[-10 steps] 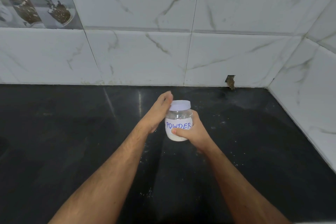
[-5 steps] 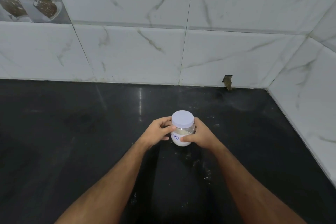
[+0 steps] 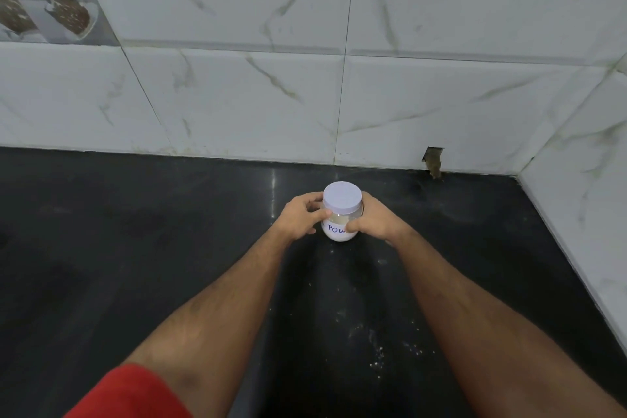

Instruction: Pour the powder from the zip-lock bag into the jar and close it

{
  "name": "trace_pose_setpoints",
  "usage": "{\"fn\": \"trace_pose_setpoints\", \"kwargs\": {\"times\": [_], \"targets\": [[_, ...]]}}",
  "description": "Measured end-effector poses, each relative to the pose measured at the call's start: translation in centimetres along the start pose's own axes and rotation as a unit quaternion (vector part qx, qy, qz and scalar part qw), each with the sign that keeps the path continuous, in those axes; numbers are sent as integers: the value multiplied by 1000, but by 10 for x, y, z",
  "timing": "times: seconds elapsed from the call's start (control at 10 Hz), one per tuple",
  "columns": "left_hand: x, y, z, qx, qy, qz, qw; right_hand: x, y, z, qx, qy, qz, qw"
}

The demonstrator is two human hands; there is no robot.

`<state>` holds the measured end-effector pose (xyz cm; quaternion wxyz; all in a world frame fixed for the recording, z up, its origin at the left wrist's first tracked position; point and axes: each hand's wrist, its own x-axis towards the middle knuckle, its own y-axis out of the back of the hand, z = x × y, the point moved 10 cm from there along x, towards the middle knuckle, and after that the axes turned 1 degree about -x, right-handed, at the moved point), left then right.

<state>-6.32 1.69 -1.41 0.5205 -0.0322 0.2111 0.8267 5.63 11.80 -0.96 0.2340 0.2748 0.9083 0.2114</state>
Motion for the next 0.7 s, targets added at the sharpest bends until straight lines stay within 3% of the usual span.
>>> {"fn": "trace_pose_setpoints", "kwargs": {"times": [0.4, 0.6, 0.7], "targets": [[6, 1, -11, -13, 3, 13, 1000, 18, -1, 23, 17, -18, 11, 1000], [-12, -1, -3, 2, -11, 11, 1000, -8, 6, 24, 9, -21, 68, 997], [-24, 6, 2, 62, -23, 42, 997, -27, 16, 14, -56, -16, 123, 991]]}}
